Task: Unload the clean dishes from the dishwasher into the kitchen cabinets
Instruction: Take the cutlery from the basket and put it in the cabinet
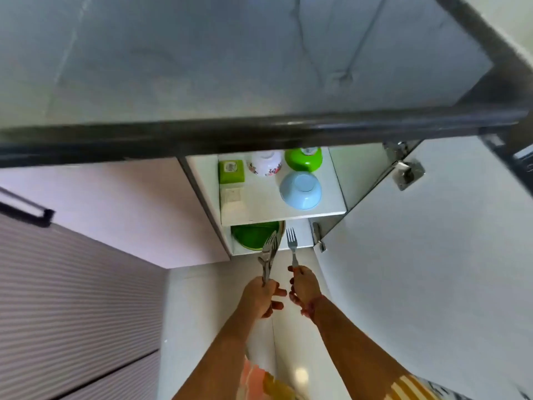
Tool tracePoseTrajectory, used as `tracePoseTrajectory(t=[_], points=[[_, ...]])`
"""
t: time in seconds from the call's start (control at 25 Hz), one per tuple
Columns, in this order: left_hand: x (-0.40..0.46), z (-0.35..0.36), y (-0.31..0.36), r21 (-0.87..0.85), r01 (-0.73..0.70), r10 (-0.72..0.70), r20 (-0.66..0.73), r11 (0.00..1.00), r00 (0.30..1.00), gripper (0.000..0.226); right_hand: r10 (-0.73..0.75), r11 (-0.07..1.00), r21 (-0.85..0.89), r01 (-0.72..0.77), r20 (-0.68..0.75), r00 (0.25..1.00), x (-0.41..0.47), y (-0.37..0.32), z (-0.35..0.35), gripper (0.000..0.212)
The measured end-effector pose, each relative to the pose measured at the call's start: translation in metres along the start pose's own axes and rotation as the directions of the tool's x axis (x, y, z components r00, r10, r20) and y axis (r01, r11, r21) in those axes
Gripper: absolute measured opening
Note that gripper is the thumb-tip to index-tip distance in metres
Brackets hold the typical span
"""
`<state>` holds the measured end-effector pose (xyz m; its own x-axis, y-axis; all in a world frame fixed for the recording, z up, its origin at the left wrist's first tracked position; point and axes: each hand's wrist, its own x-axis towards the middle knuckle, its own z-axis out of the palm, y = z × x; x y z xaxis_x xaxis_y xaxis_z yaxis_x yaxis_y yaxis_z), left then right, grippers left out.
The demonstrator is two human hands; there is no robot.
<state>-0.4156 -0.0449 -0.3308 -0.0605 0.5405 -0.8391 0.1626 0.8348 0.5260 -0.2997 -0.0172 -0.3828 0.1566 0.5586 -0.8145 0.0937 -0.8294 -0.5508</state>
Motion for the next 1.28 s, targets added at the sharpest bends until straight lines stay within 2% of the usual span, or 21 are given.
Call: tracePoseTrajectory(t=[0.12, 0.28, 0.36, 0.4, 0.52, 0.64, 0.72, 0.88, 1.0, 1.08, 1.16, 1.28], points=[[0.098, 0.022, -0.02, -0.031, -0.026, 0.025, -0.032, 0.999, 0.999, 0.026, -0.091, 0.992, -0.098, 0.083, -0.088, 0.992, 0.106, 0.024, 0.005, 0.027], [0.204, 0.047, -0.051, -0.225, -0.028, 0.013, -0.068, 0.974, 0.998, 0.026, -0.174, 0.978, -0.147, 0.148, -0.183, 0.968, 0.236, 0.051, 0.012, 0.021], [0.235, 0.057, -0.06, -0.363, 0.008, -0.025, -0.043, 0.932, 0.999, 0.026, -0.269, 0.95, -0.232, 0.208, -0.276, 0.923, 0.29, 0.063, 0.013, 0.029], [0.251, 0.061, -0.065, -0.4, 0.016, -0.034, -0.038, 0.916, 0.999, 0.026, -0.353, 0.912, -0.328, 0.247, -0.32, 0.879, 0.316, 0.069, 0.015, 0.031], [0.299, 0.064, -0.07, -0.316, -0.081, 0.044, -0.122, 0.945, 0.992, 0.026, -0.513, 0.812, -0.486, 0.323, -0.332, 0.791, 0.373, 0.075, 0.027, 0.03], [0.318, 0.058, -0.059, -0.172, -0.268, 0.237, -0.178, 0.948, 0.955, 0.019, -0.606, 0.724, -0.588, 0.362, -0.29, 0.741, 0.382, 0.07, 0.04, 0.034], [0.326, 0.06, -0.054, -0.174, -0.345, 0.319, -0.162, 0.922, 0.934, 0.014, -0.661, 0.627, -0.682, 0.376, -0.209, 0.721, 0.384, 0.07, 0.042, 0.038], [0.348, 0.068, -0.059, -0.352, -0.301, 0.265, -0.147, 0.887, 0.953, 0.014, -0.726, 0.484, -0.772, 0.412, -0.091, 0.681, 0.397, 0.066, 0.047, 0.043], [0.357, 0.066, -0.063, -0.289, -0.33, 0.289, -0.176, 0.899, 0.941, 0.017, -0.734, 0.472, -0.787, 0.398, -0.1, 0.672, 0.402, 0.071, 0.049, 0.043], [0.363, 0.061, -0.063, -0.236, -0.364, 0.323, -0.194, 0.901, 0.926, 0.033, -0.728, 0.468, -0.798, 0.378, -0.106, 0.677, 0.401, 0.075, 0.053, 0.045], [0.363, 0.055, -0.064, -0.242, -0.375, 0.331, -0.205, 0.895, 0.921, 0.044, -0.718, 0.466, -0.807, 0.362, -0.106, 0.688, 0.399, 0.077, 0.057, 0.048], [0.359, 0.048, -0.067, -0.258, -0.405, 0.362, -0.201, 0.877, 0.91, 0.046, -0.719, 0.477, -0.778, 0.409, -0.077, 0.691, 0.391, 0.078, 0.054, 0.049]])
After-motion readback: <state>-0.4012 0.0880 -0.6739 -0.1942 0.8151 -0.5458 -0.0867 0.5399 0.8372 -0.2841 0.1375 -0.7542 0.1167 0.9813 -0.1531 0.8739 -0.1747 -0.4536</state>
